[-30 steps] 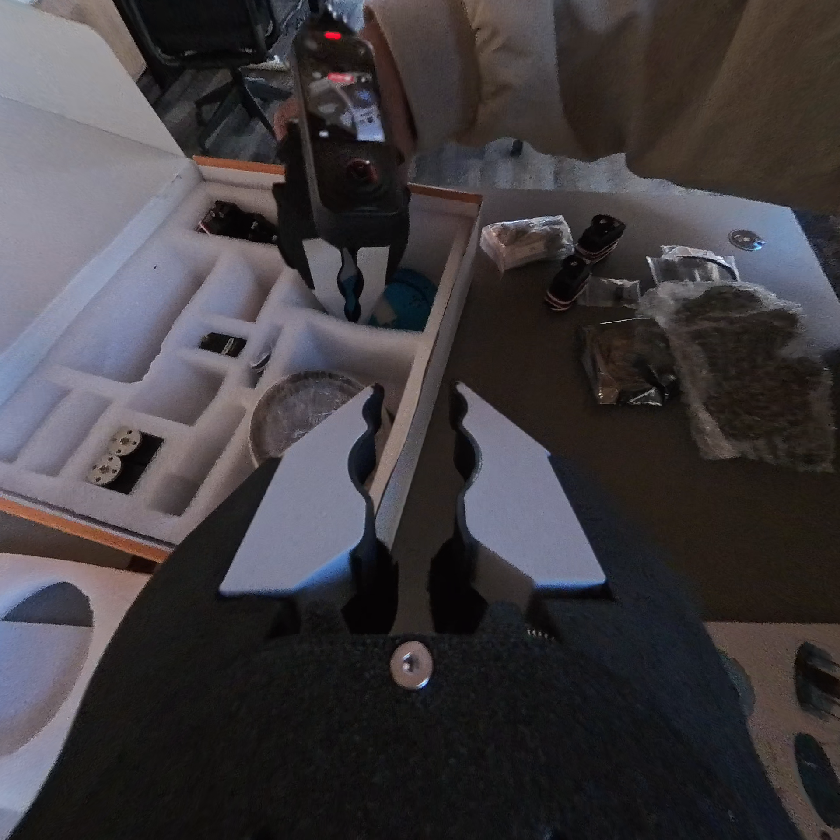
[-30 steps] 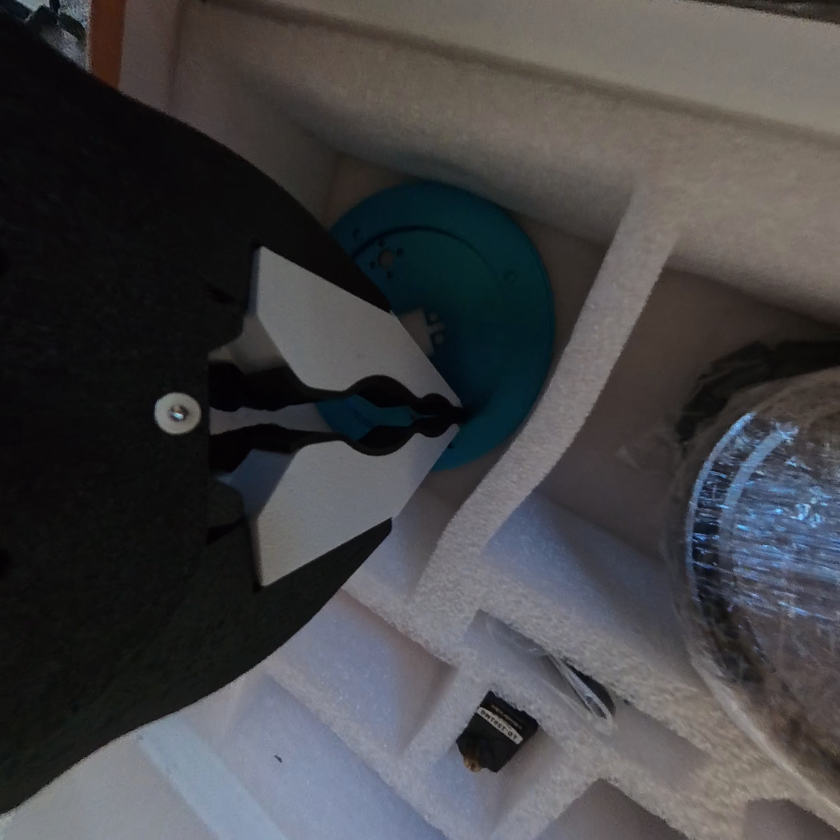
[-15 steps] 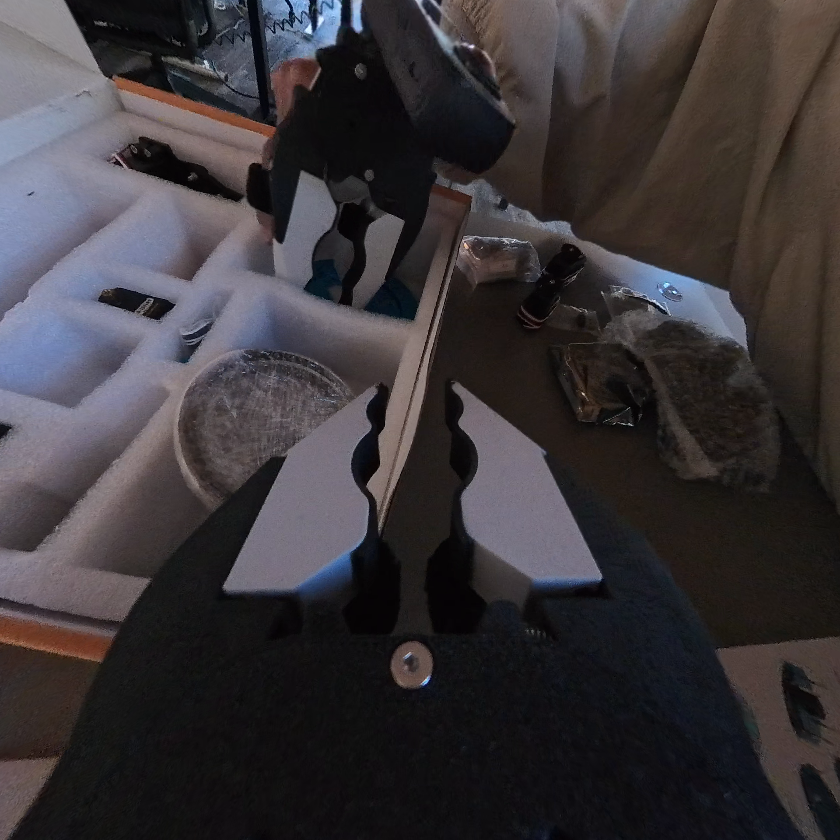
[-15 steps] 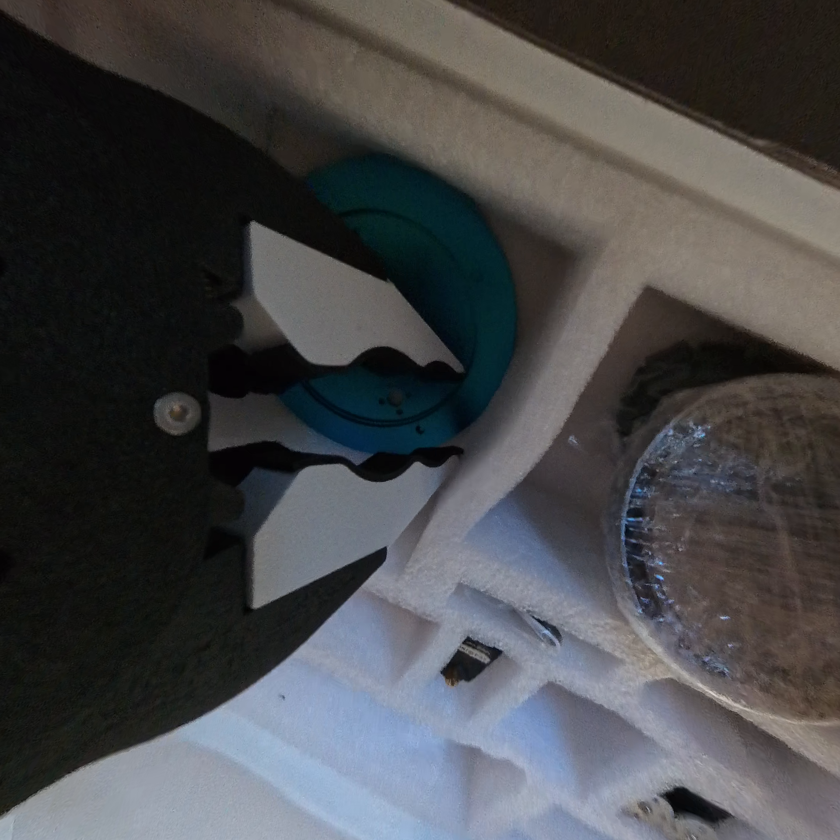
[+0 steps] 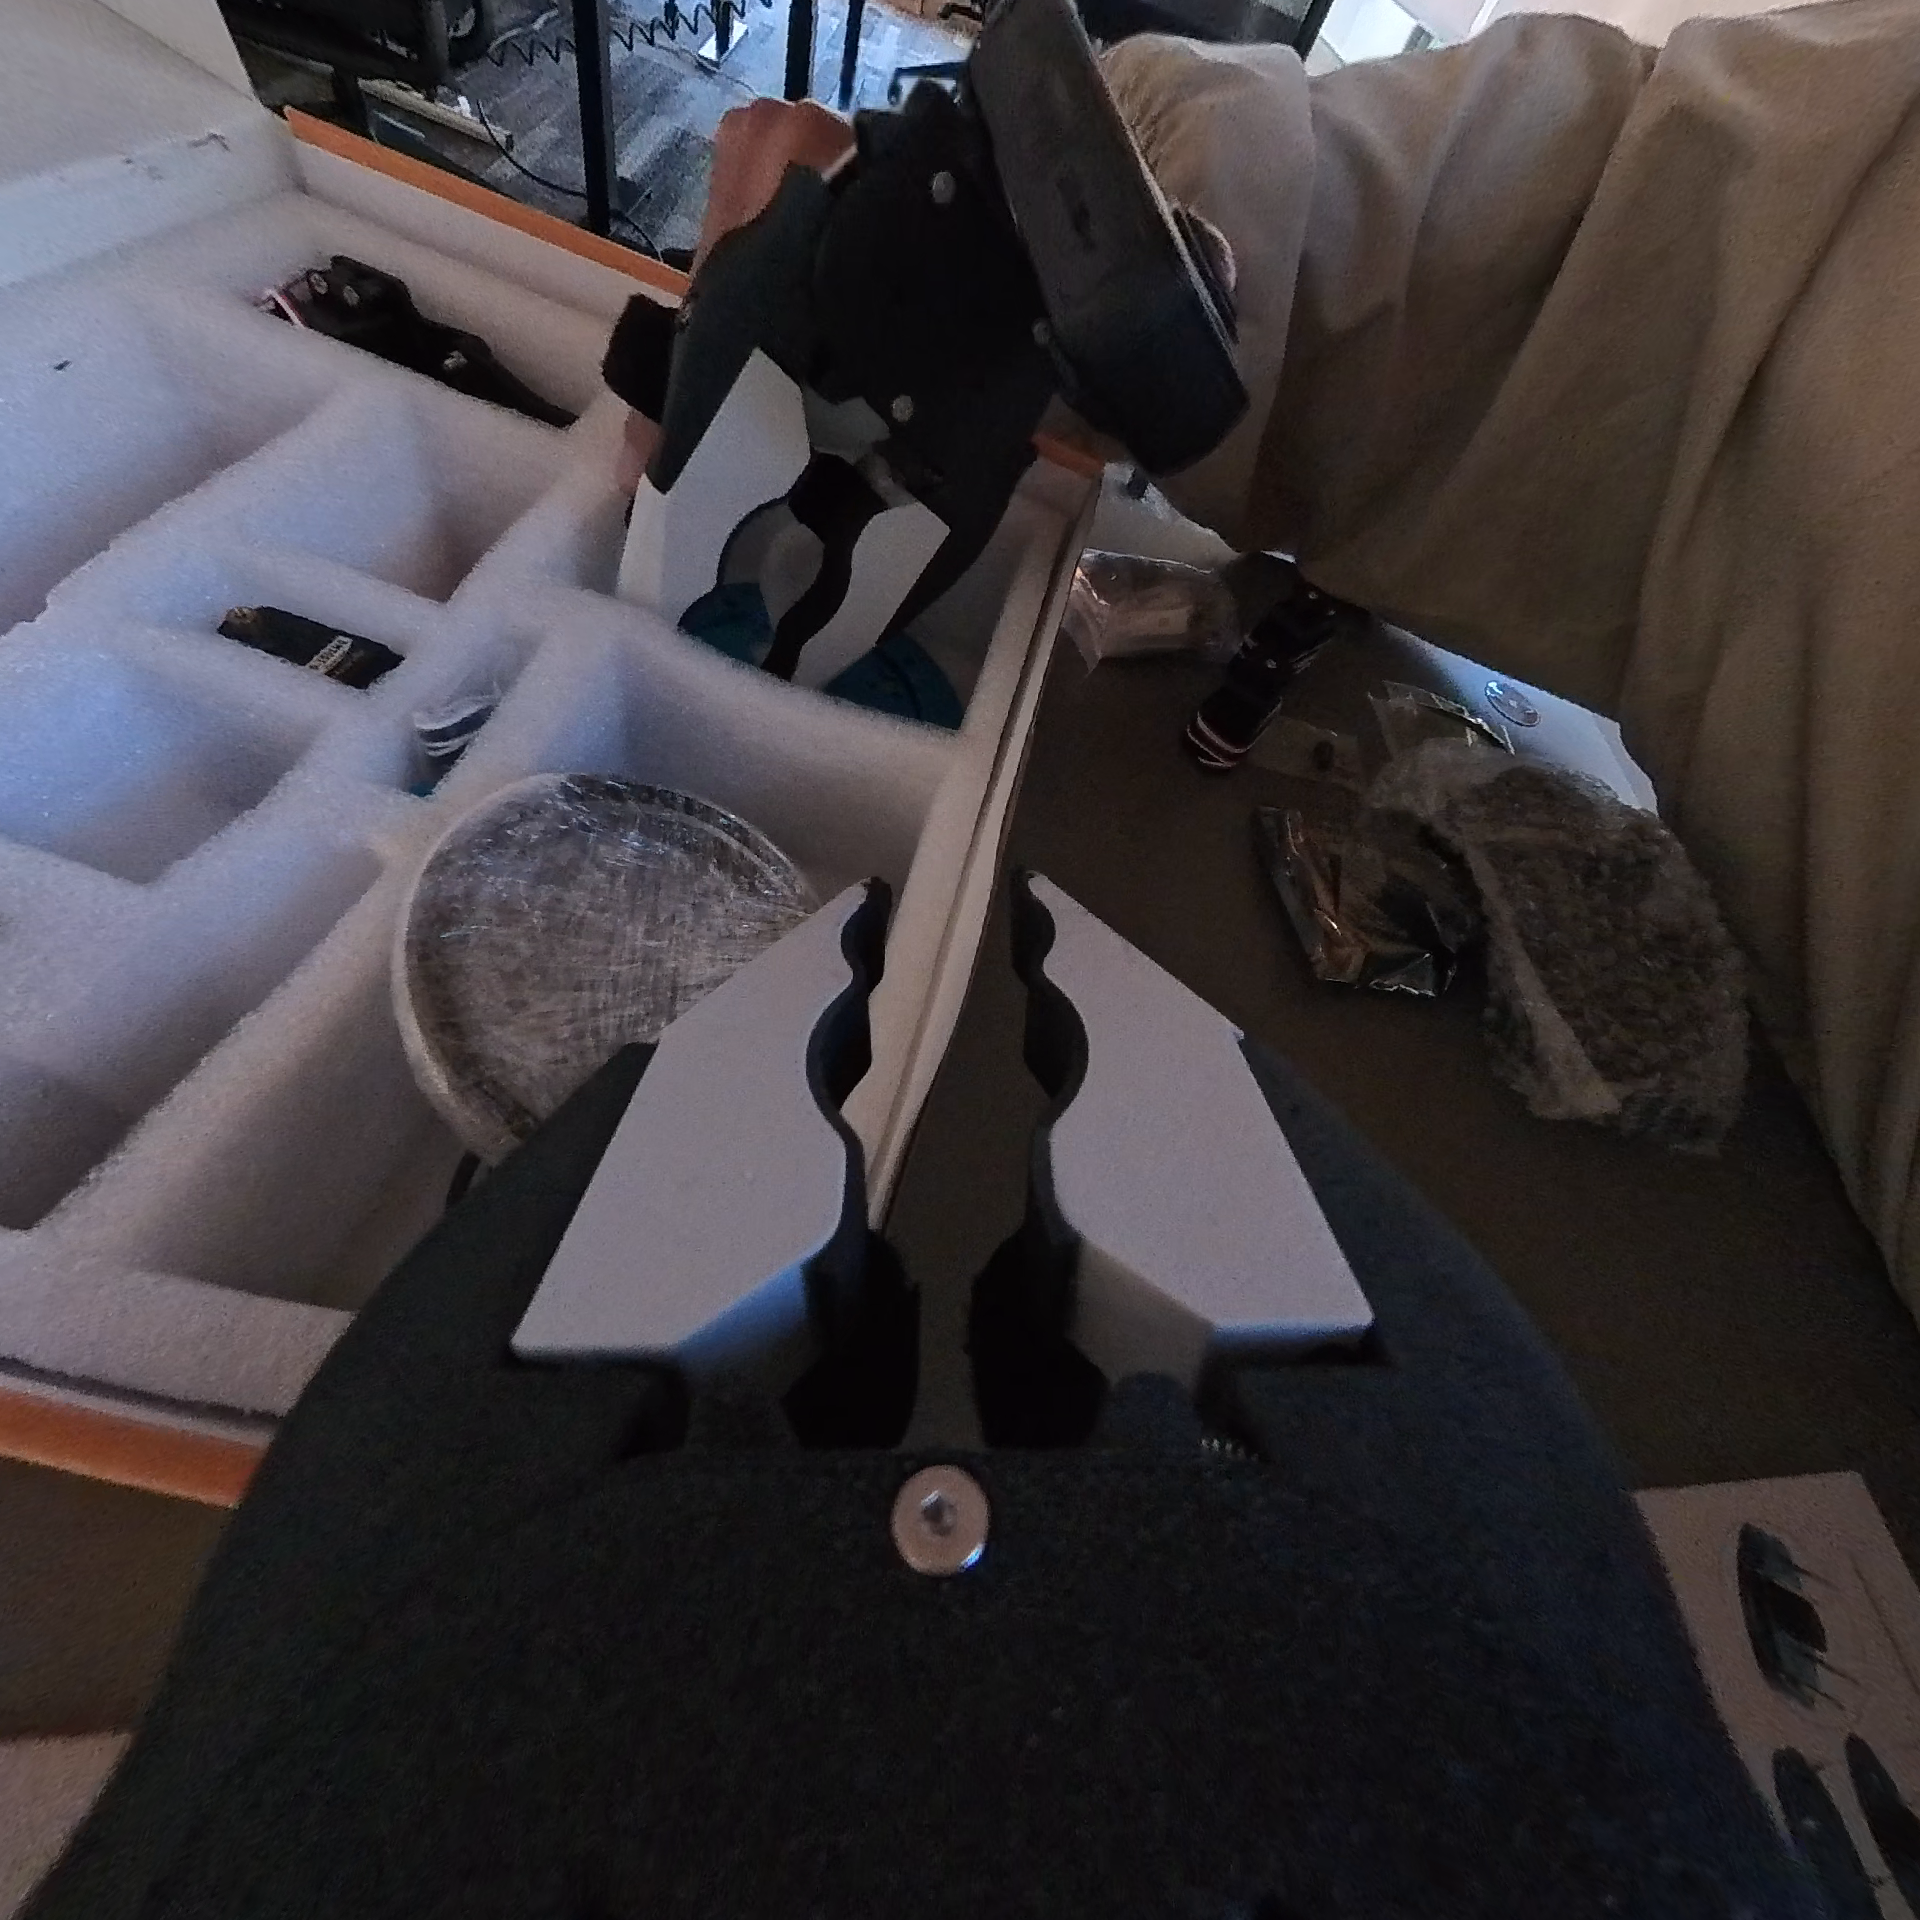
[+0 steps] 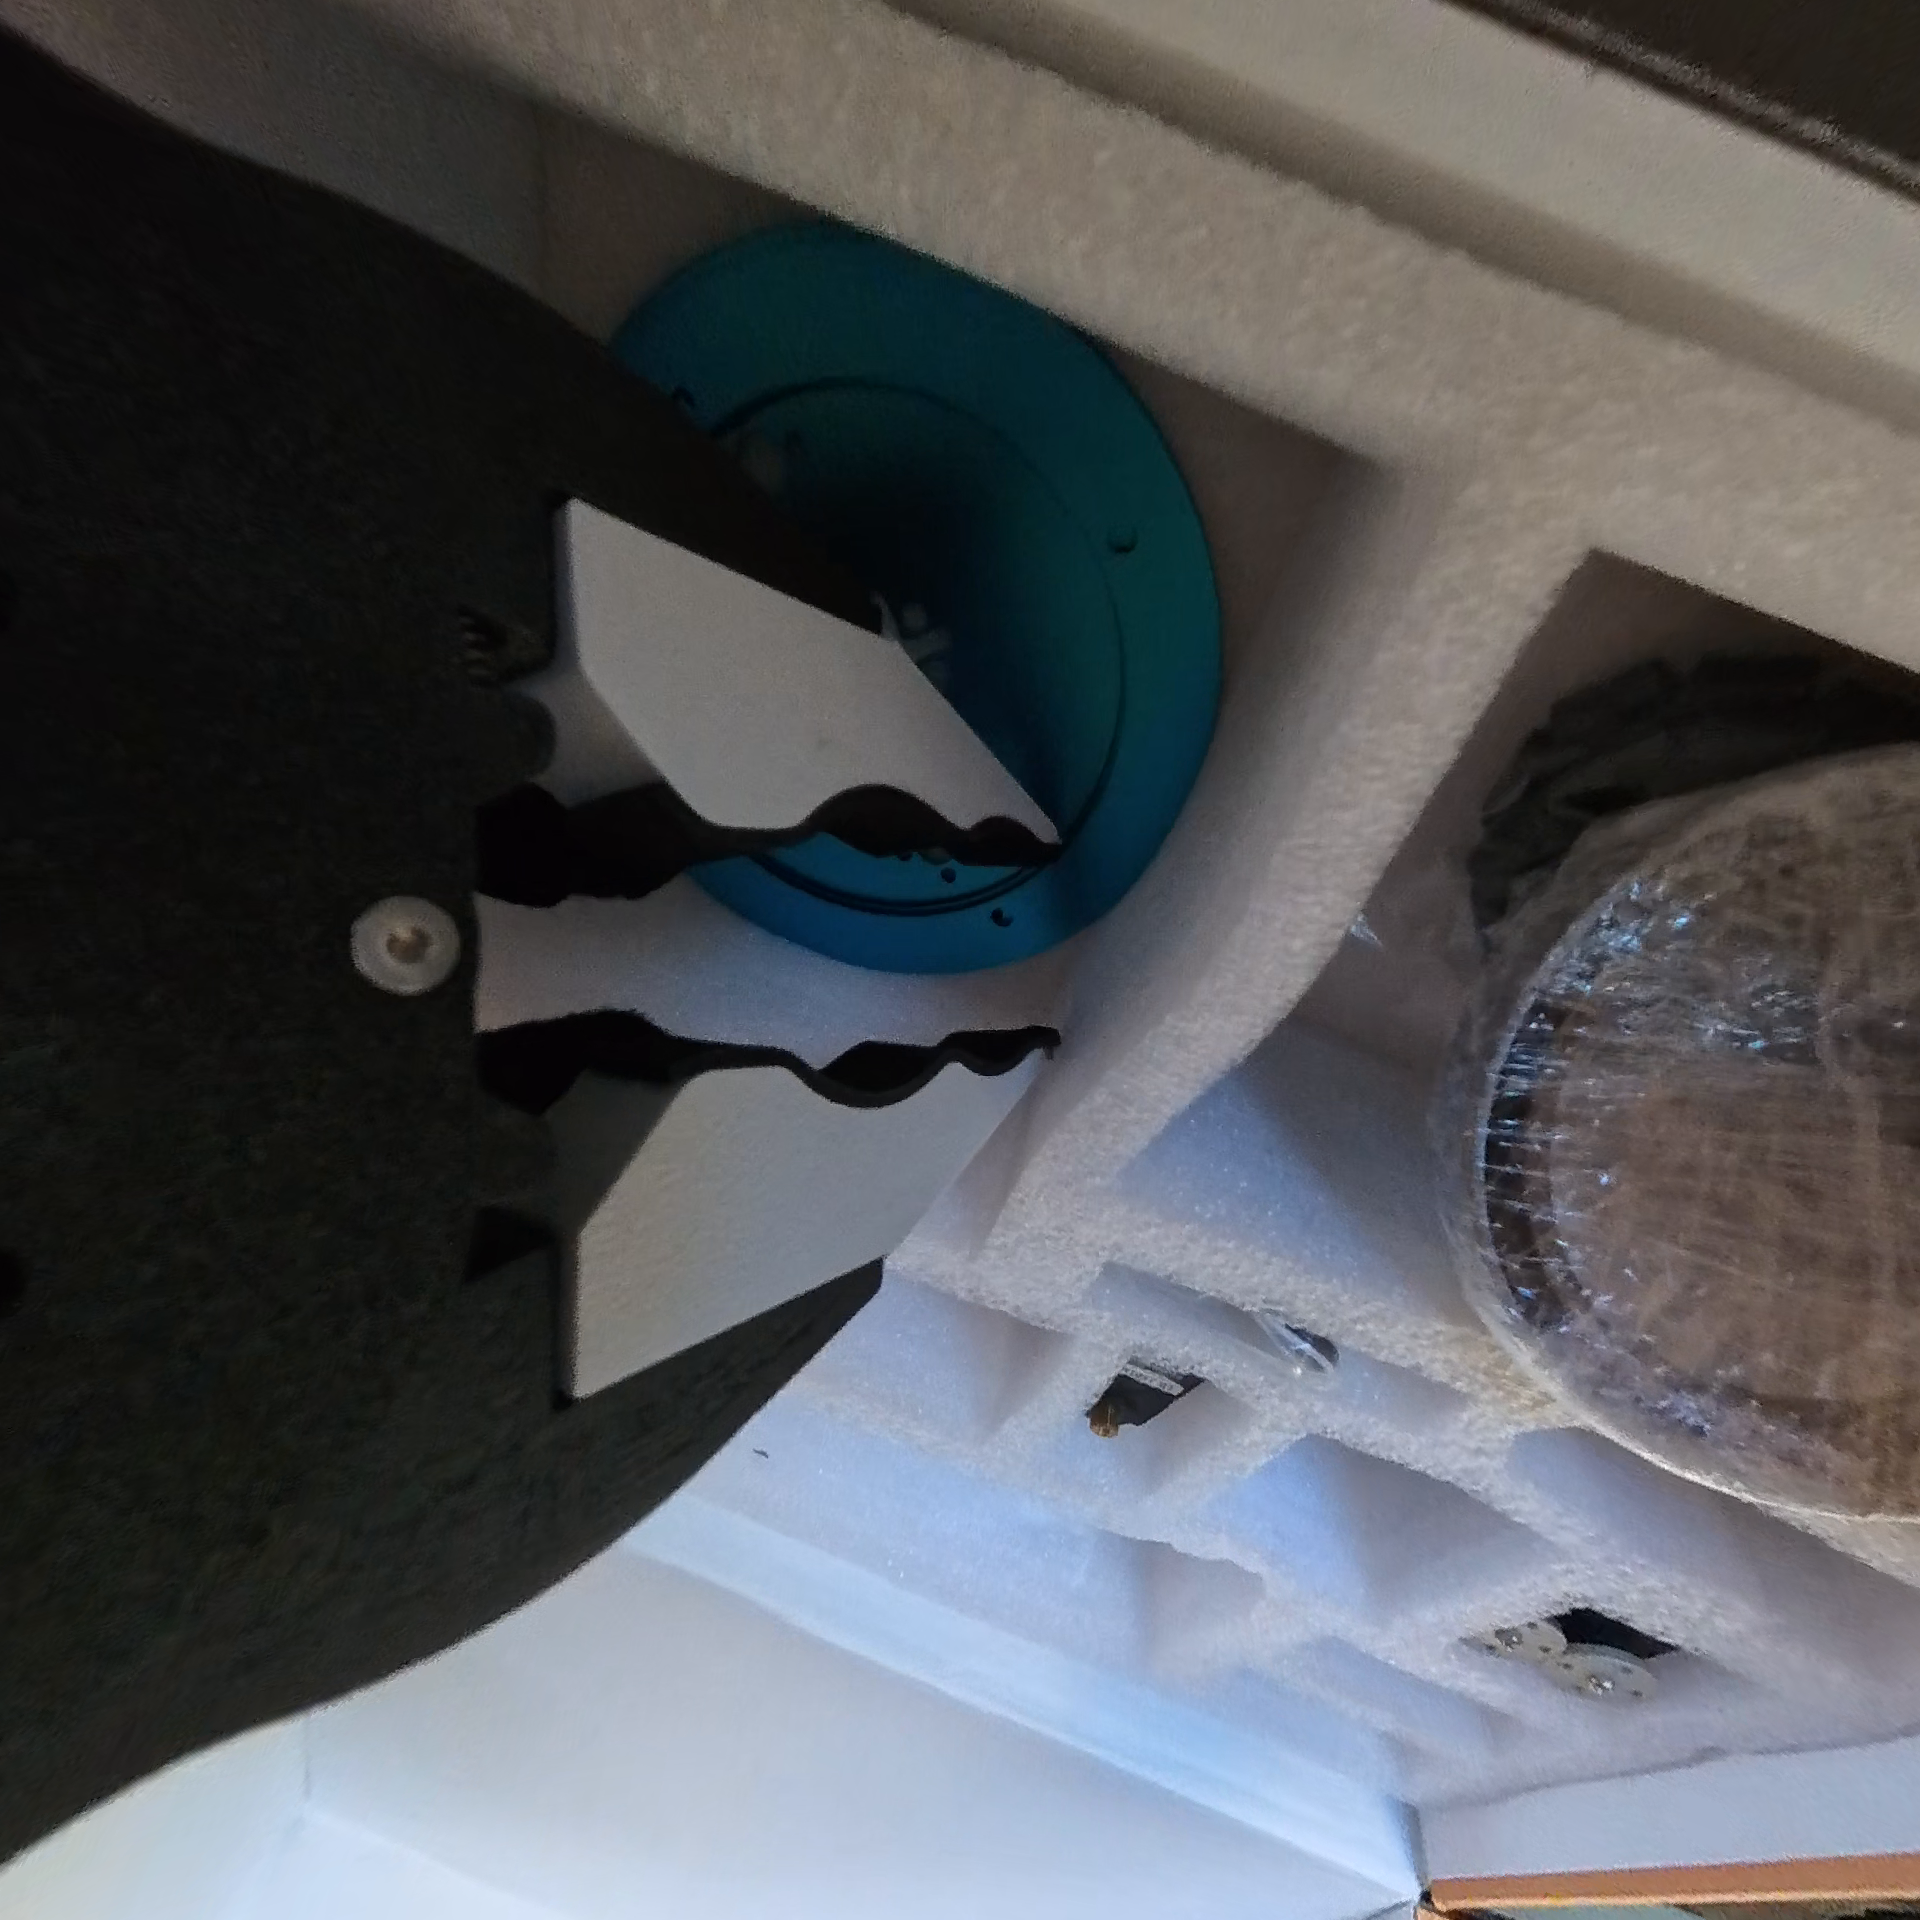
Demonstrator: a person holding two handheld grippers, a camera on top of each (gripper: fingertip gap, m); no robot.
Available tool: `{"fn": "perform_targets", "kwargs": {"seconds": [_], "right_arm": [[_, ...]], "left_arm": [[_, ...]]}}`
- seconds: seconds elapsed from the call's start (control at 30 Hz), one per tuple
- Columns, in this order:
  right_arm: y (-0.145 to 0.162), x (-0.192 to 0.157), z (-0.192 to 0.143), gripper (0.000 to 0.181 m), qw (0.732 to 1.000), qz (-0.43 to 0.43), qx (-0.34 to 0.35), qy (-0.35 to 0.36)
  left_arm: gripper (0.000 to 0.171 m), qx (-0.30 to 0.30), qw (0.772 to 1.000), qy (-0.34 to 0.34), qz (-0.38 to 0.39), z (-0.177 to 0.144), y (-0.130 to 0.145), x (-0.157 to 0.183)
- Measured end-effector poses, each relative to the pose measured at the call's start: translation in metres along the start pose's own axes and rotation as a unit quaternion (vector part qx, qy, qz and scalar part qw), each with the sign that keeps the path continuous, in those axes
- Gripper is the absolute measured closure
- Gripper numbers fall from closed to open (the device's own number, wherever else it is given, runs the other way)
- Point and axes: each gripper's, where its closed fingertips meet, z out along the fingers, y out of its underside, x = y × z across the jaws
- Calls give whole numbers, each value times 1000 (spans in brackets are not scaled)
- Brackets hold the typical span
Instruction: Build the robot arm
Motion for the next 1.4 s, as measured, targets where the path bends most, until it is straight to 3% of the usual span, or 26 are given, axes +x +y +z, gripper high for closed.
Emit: {"fn": "perform_targets", "kwargs": {"seconds": [0.1, 0.13, 0.17, 0.3, 0.4, 0.5, 0.53, 0.57, 0.63, 0.7, 0.77, 0.83, 0.9, 1.0, 1.03, 1.1, 1.2, 1.3, 1.4], "right_arm": [[2, 1, 0, 152, 1000, 8, -5, 4], [2, 10, -2, 181, 999, 12, -2, 33], [-3, 18, -7, 181, 997, 9, 22, 67], [-1, 15, -14, 179, 998, 24, 31, 53], [-4, 34, -52, 177, 988, 122, 76, 62], [3, 53, -106, 175, 954, 271, 114, 57], [11, 51, -119, 172, 937, 330, 109, 42], [16, 42, -128, 152, 919, 381, 97, 6], [35, 18, -136, 148, 892, 449, 28, -37], [39, 0, -132, 136, 882, 466, -19, -61], [37, 2, -121, 137, 868, 493, -33, -52], [34, -8, -105, 128, 852, 510, -69, -93], [36, -15, -86, 127, 840, 521, -97, -116], [27, -22, -55, 137, 798, 580, -63, -153], [24, -27, -46, 137, 786, 594, -54, -166], [33, -30, -37, 140, 783, 596, -79, -158], [35, -11, -34, 139, 776, 617, -63, -112], [29, -14, -24, 131, 745, 646, -86, -139], [27, -13, -13, 137, 753, 639, -105, -119]], "left_arm": [[149, -1, 1000, -5, 1, 0, 0, -2], [149, -1, 1000, -7, -1, 1, -1, -3], [149, -3, 1000, -9, -6, 1, -2, -4], [141, -44, 998, -30, -22, 9, -12, -5], [141, -77, 994, -72, -12, 21, -37, -13], [141, -96, 993, -69, -4, 39, -62, -16], [141, -113, 991, -70, 4, 45, -65, -20], [141, -130, 989, -75, 11, 50, -66, -25], [141, -168, 981, -92, 7, 60, -61, -38], [141, -225, 969, -102, -24, 70, -45, -48], [138, -243, 966, -82, -39, 85, -35, -46], [136, -249, 965, -80, -31, 97, -30, -48], [148, -251, 963, -99, -10, 103, -26, -54], [171, -253, 961, -104, 48, 105, -24, -51], [171, -249, 960, -102, 70, 105, -24, -49], [171, -232, 964, -88, 97, 106, -26, -43], [171, -269, 953, -91, 101, 106, -7, -53], [171, -277, 951, -94, 102, 96, 0, -57], [171, -286, 945, -109, 117, 86, 6, -63]]}}
